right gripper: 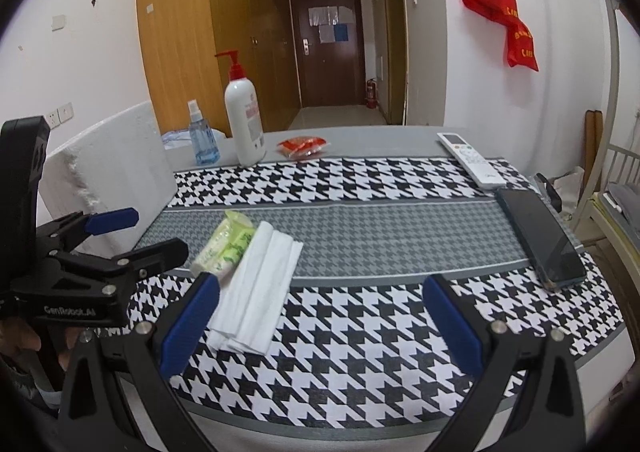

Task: Organize soft objects
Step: 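Close the left tool on the green-and-pink wrapped snack pack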

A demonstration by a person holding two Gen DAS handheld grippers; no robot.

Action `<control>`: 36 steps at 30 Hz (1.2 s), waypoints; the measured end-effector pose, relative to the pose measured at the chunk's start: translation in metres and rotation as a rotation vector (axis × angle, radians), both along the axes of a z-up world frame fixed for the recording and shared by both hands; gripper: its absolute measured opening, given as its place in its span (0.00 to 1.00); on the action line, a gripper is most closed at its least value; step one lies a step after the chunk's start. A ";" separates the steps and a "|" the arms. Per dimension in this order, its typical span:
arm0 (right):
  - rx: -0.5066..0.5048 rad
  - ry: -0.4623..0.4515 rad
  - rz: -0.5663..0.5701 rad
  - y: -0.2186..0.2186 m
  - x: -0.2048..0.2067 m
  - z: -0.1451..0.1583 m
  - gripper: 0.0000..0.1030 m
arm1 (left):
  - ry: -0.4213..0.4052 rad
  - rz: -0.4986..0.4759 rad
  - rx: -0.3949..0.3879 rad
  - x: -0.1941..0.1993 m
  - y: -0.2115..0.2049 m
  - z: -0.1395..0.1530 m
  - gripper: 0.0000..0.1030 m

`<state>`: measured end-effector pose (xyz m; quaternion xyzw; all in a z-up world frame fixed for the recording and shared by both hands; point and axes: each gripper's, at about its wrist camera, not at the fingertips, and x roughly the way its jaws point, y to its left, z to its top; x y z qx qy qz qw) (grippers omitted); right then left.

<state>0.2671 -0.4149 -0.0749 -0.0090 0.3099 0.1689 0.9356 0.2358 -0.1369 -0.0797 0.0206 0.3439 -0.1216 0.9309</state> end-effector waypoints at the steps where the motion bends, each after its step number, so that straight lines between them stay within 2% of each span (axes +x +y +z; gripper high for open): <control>1: 0.010 0.006 0.005 -0.001 0.000 -0.001 1.00 | 0.008 -0.004 0.002 0.002 -0.001 -0.001 0.91; 3: 0.031 0.021 0.021 -0.003 0.001 -0.004 1.00 | 0.027 -0.015 -0.001 0.005 -0.003 -0.004 0.87; 9: 0.005 0.040 0.014 -0.003 0.003 -0.009 1.00 | 0.054 -0.011 0.023 0.013 -0.008 -0.011 0.80; 17: 0.000 0.060 0.020 -0.003 0.011 -0.015 1.00 | 0.094 -0.014 0.060 0.023 -0.016 -0.019 0.57; 27: 0.006 0.075 0.043 0.002 0.017 -0.019 1.00 | 0.140 -0.046 0.060 0.028 -0.022 -0.027 0.54; 29: 0.007 0.079 0.041 0.002 0.018 -0.020 1.00 | 0.145 -0.048 0.061 0.030 -0.023 -0.028 0.42; 36: 0.008 0.094 0.042 0.003 0.020 -0.023 1.00 | 0.151 -0.061 0.043 0.031 -0.023 -0.031 0.35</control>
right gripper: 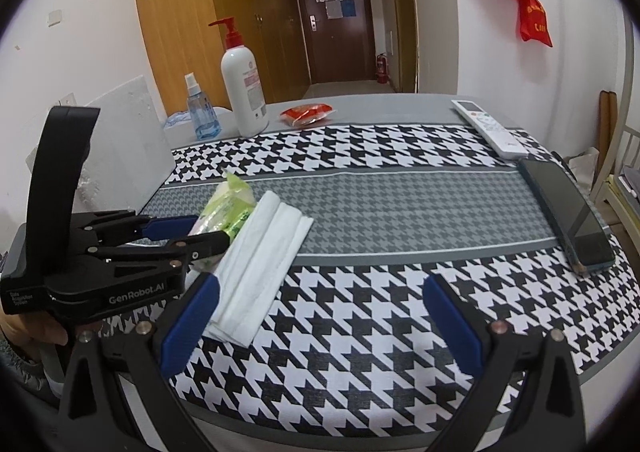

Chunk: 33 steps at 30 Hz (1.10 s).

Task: Organize soft objects
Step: 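Close the left tool on the green-and-pink wrapped snack pack, then close the right tool on the white tissues while the left tool holds the snack pack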

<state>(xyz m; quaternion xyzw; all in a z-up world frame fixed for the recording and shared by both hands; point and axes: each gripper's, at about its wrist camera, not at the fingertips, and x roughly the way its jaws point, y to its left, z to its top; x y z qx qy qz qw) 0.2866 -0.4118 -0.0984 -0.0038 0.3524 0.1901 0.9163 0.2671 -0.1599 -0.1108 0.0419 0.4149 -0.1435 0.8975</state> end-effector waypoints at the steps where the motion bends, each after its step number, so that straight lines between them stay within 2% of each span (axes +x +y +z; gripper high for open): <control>1: 0.001 0.002 0.001 0.001 0.000 0.000 1.00 | -0.001 -0.001 -0.006 0.000 0.001 0.000 0.33; 4: 0.001 0.008 0.010 0.004 0.001 -0.001 1.00 | -0.016 -0.003 -0.013 -0.003 0.002 0.003 0.29; 17: -0.041 0.035 0.041 0.028 0.005 -0.005 1.00 | -0.072 0.052 -0.036 -0.013 0.026 0.014 0.29; 33: -0.092 0.065 0.079 0.057 0.016 -0.012 1.00 | -0.100 0.109 -0.042 -0.024 0.051 0.020 0.29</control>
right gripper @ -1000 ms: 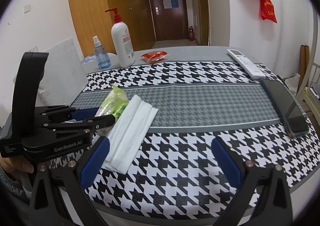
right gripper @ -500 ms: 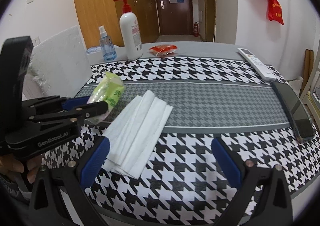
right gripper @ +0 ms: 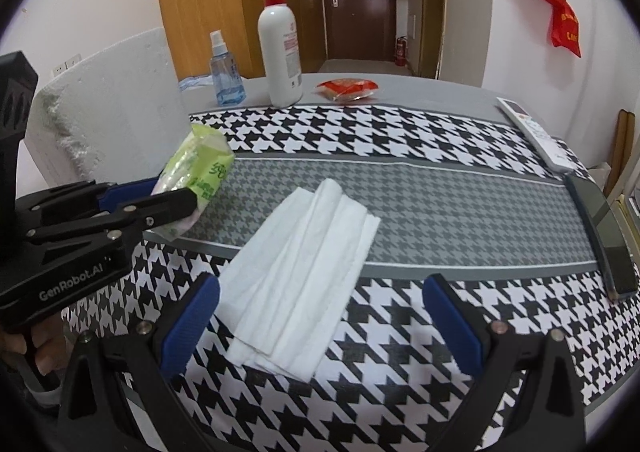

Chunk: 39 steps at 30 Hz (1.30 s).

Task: Organize soft objects
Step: 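Close the right tool on the white tissues while the left tool holds the snack pack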

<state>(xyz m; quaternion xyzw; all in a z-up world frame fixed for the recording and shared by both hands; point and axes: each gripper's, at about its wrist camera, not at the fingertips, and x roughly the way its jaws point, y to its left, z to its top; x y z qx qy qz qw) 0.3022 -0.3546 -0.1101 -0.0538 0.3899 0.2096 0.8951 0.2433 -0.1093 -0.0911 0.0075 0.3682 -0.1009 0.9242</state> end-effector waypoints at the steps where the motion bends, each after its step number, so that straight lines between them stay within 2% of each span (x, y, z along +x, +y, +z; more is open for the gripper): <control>1: -0.003 0.003 0.003 0.002 0.001 -0.001 1.00 | 0.000 0.001 -0.001 0.000 0.001 0.000 0.29; 10: -0.034 0.020 0.012 0.010 0.009 -0.007 0.99 | -0.011 0.010 -0.011 -0.003 0.008 0.001 0.29; 16: -0.075 0.039 0.007 0.017 0.017 -0.014 0.84 | -0.008 0.008 -0.015 -0.003 0.010 0.001 0.29; 20: -0.095 0.037 0.014 0.021 0.016 -0.015 0.82 | -0.009 0.009 -0.020 -0.002 0.011 0.001 0.29; 28: -0.105 0.036 0.031 0.025 0.016 -0.015 0.70 | -0.006 0.011 -0.030 -0.002 0.013 -0.001 0.29; 30: -0.103 0.034 0.038 0.026 0.015 -0.014 0.53 | -0.005 0.011 -0.031 -0.002 0.014 -0.001 0.29; 32: -0.103 0.031 0.047 0.027 0.015 -0.013 0.45 | -0.007 0.012 -0.033 -0.003 0.015 -0.001 0.29; 33: -0.101 0.029 0.054 0.028 0.015 -0.013 0.34 | -0.008 0.014 -0.033 -0.004 0.015 -0.001 0.29; 34: -0.099 0.026 0.059 0.028 0.015 -0.012 0.31 | -0.009 0.015 -0.033 -0.004 0.015 -0.001 0.29; 36: -0.088 0.023 0.069 0.028 0.015 -0.012 0.17 | -0.010 0.020 -0.034 -0.005 0.017 -0.001 0.29; 39: -0.059 0.029 0.088 0.027 0.018 -0.013 0.11 | -0.017 0.023 -0.034 -0.007 0.019 0.001 0.29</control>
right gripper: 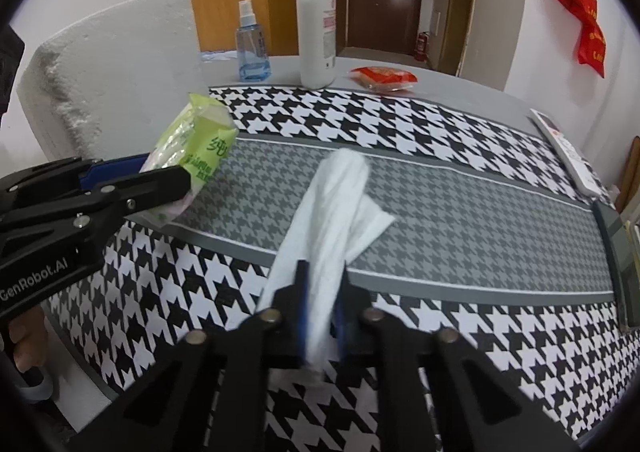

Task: Organize soft objects
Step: 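Close the right tool on the white tissues while the left tool holds the snack pack, then lift the snack pack and tissues with both tools and carry them over the foam box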

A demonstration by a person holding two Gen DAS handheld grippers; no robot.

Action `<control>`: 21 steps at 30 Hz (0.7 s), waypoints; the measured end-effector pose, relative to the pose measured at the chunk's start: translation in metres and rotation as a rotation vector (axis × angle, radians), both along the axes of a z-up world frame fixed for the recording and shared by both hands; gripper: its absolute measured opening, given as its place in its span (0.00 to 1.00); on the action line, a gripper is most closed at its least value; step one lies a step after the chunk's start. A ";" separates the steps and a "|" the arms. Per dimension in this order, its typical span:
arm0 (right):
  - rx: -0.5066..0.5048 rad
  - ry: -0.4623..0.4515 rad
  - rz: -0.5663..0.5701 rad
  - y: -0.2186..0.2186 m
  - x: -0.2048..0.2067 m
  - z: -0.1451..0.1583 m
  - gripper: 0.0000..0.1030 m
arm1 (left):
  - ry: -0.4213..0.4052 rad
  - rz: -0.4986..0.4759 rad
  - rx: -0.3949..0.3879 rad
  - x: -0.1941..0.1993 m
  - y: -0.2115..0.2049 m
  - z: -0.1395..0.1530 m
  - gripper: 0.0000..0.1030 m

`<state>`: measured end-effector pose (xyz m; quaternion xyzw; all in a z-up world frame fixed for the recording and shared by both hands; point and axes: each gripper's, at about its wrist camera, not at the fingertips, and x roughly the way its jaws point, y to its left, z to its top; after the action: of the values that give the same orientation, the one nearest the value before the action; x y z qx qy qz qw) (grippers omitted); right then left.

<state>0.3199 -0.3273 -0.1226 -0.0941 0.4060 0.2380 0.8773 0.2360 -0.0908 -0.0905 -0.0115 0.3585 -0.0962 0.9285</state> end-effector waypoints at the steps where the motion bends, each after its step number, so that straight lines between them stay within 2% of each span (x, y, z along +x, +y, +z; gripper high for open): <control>1: 0.004 0.002 0.000 0.000 0.001 0.000 0.11 | -0.002 0.000 -0.001 -0.001 0.000 0.001 0.29; 7: 0.053 -0.023 0.000 -0.004 -0.003 0.011 0.11 | -0.014 0.005 0.003 -0.006 0.002 0.004 0.29; 21: 0.067 -0.081 -0.008 -0.013 -0.021 0.026 0.11 | -0.055 0.019 0.007 -0.023 0.002 0.018 0.29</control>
<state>0.2991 -0.3407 -0.0969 -0.0724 0.3623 0.2439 0.8967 0.2128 -0.0889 -0.0722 -0.0092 0.3331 -0.0865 0.9389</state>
